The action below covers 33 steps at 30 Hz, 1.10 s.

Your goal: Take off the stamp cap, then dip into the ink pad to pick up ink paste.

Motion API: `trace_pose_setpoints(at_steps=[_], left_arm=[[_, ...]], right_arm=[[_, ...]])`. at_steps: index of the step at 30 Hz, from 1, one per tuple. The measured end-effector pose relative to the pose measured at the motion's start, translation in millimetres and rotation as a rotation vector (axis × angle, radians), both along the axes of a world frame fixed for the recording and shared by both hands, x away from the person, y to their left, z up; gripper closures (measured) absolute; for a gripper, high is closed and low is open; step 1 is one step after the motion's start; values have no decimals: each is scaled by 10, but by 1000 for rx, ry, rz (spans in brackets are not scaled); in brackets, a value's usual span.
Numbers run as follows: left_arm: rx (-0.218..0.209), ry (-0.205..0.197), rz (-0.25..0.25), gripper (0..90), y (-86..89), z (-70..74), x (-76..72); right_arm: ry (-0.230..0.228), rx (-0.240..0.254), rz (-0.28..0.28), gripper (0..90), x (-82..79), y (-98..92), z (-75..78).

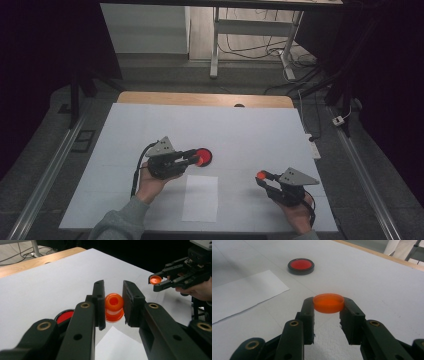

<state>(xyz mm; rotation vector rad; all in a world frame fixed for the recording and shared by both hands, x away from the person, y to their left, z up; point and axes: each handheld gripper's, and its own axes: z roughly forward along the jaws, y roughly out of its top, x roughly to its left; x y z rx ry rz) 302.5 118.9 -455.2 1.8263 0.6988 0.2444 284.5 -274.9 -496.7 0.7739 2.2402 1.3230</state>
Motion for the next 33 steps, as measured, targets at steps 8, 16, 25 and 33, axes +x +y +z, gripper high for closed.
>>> trace_pose_setpoints(at_steps=[8,16,25,33], left_arm=[[14,3,-11,731,-77,5,122],[36,4,-12,732,-150,-22,234],[53,26,-6,731,-133,-94,356],[81,54,0,731,-139,-181,455]], right_arm=[[-2,-1,0,648,7,2,1],[-1,1,0,647,20,7,-5],[7,8,-3,648,43,16,-1],[6,7,-11,647,53,4,6]])
